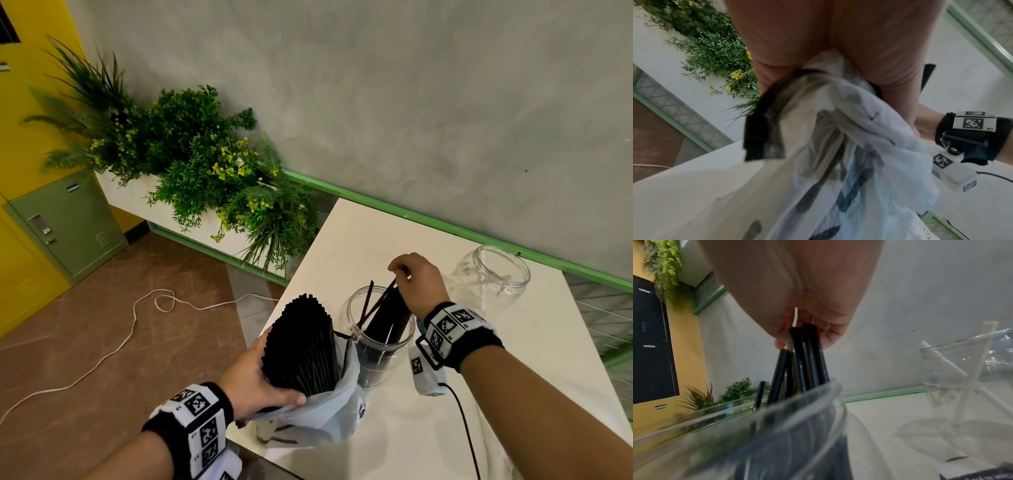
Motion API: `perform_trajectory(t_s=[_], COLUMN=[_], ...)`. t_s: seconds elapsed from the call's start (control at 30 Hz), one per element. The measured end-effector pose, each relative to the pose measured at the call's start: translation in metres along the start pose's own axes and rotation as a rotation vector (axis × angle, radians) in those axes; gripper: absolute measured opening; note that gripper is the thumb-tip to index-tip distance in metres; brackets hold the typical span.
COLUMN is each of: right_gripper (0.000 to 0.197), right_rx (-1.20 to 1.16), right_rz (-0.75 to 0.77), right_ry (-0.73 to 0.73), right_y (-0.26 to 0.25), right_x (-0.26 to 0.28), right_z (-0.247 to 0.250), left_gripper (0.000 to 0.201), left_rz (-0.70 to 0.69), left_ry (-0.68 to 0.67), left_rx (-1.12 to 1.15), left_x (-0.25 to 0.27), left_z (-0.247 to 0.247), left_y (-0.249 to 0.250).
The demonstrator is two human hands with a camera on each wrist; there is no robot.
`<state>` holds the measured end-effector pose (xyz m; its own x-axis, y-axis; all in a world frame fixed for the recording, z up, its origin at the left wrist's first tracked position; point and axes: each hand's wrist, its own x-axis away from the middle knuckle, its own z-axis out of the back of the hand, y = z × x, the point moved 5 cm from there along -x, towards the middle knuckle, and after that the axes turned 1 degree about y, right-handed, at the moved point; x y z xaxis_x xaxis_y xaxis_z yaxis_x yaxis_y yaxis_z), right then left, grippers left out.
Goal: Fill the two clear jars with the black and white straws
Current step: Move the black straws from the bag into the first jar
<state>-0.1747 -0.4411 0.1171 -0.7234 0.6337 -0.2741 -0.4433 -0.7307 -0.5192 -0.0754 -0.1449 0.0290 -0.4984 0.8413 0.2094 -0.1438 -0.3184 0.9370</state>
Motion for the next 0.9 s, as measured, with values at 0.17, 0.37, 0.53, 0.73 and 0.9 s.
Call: perform_trajectory(t_s=[0.17, 0.37, 0.53, 0.73, 0.9], right_gripper=[0.029, 0.016, 0.026, 0.012, 0.017], right_rx=[0.058, 0.112, 0.205, 0.022, 0.144], right_rz=[0.054, 0.217, 0.062, 0.045, 0.197], right_ry=[-0.048, 0.06, -0.161, -0.126, -0.185], right_y=[0.004, -0.013, -0.004, -0.015, -0.057], right_x=[0.006, 0.031, 0.059, 0.059, 0.016], right_z=[-0.002, 0.024, 0.019, 0.016, 0.013], left_gripper=[0.121, 0.122, 0.119, 0.118, 0.124], left_rz=[0.017, 0.03, 0.025, 0.01, 0.015], left_ry=[-0.002, 0.004, 0.005, 0.009, 0.008], left_rx=[-0.005, -0.022, -0.031, -0.045, -0.054], left_x=[0.001, 0.002, 0.0, 0.001, 0.002], left_z=[0.0, 0.001, 0.001, 0.001, 0.0], left_y=[0.001, 0.003, 0.002, 0.004, 0.003])
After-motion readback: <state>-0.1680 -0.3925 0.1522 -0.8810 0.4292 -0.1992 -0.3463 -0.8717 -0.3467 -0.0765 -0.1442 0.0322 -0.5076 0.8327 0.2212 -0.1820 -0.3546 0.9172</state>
